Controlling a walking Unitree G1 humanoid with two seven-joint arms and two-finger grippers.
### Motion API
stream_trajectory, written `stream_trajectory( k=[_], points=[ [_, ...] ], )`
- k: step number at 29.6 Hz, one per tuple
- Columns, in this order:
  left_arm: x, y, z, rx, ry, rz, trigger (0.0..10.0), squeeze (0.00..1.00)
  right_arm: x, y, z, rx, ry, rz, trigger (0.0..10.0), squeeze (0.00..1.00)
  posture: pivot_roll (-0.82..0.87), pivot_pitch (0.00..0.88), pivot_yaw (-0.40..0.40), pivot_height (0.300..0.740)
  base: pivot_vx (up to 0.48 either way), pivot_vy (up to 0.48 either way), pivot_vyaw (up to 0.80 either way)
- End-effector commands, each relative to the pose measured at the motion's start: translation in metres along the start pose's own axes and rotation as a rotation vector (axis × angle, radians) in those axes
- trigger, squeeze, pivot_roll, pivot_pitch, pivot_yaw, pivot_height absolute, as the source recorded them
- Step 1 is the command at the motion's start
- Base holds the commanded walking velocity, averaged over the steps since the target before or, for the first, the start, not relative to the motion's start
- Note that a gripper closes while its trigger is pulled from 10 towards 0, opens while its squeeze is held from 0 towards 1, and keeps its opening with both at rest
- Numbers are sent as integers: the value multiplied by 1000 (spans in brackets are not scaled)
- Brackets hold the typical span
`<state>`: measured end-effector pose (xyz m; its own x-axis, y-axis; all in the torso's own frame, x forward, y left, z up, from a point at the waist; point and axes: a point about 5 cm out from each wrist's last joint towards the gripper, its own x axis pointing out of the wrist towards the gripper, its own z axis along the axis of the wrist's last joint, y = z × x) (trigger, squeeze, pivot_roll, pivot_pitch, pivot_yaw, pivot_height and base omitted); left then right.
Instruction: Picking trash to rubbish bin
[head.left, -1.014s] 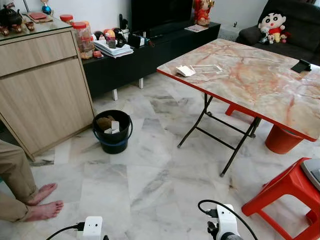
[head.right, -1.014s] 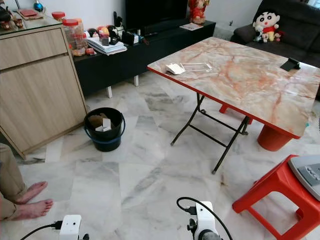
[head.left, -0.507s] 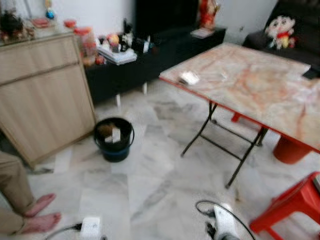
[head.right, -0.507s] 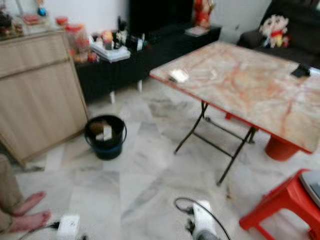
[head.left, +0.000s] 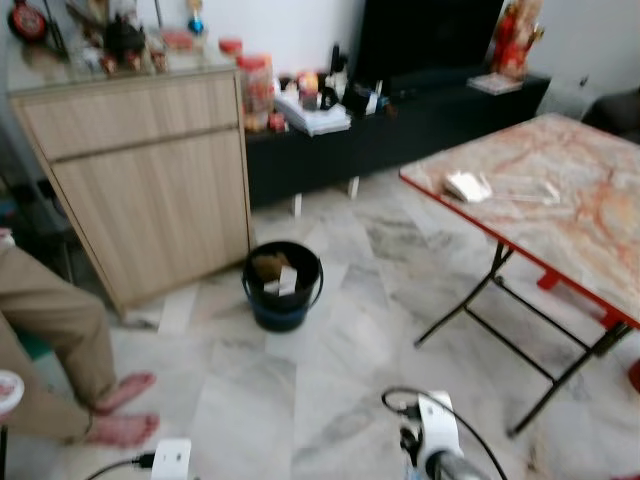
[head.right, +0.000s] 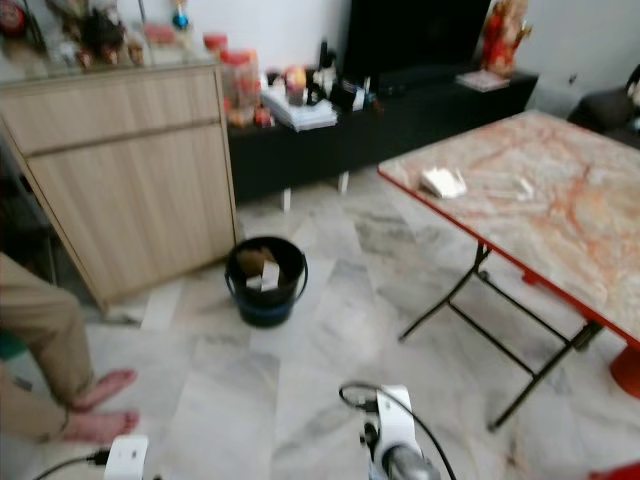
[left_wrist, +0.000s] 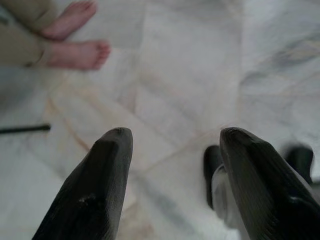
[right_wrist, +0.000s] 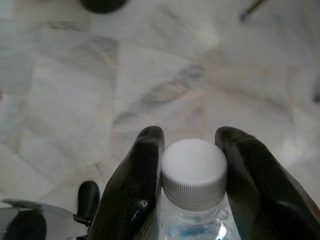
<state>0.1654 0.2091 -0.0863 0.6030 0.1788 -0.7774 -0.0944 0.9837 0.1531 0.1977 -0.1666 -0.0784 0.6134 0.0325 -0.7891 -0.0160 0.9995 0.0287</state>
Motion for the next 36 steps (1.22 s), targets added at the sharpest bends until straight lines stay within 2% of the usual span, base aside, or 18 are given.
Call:
stream_trajectory(
  k=[1,13,19,27,36],
  points=[
    [1,-8,5,-8,-10,-18,10000,0,-1,-12,0,27,4,-37,10000,0,43,0,-75,740,480,0,0],
    [1,-9,5,-10,-10,-19,10000,0,-2,-13,-2,25,8,-35,10000,0,39,0,-76,740,480,0,0],
    [1,-9,4,-13,-9,-17,10000,0,-1,-10,-1,-12,9,-17,10000,0,42,0,-78,740,480,0,0],
    [1,-8,4,-13,-8,-18,10000,0,-1,-8,-1,-11,7,-16,10000,0,42,0,-78,740,480,0,728],
    [1,-8,5,-11,-10,-16,10000,0,-1,-9,-2,7,9,-21,10000,0,43,0,-76,740,480,0,0]
  ],
)
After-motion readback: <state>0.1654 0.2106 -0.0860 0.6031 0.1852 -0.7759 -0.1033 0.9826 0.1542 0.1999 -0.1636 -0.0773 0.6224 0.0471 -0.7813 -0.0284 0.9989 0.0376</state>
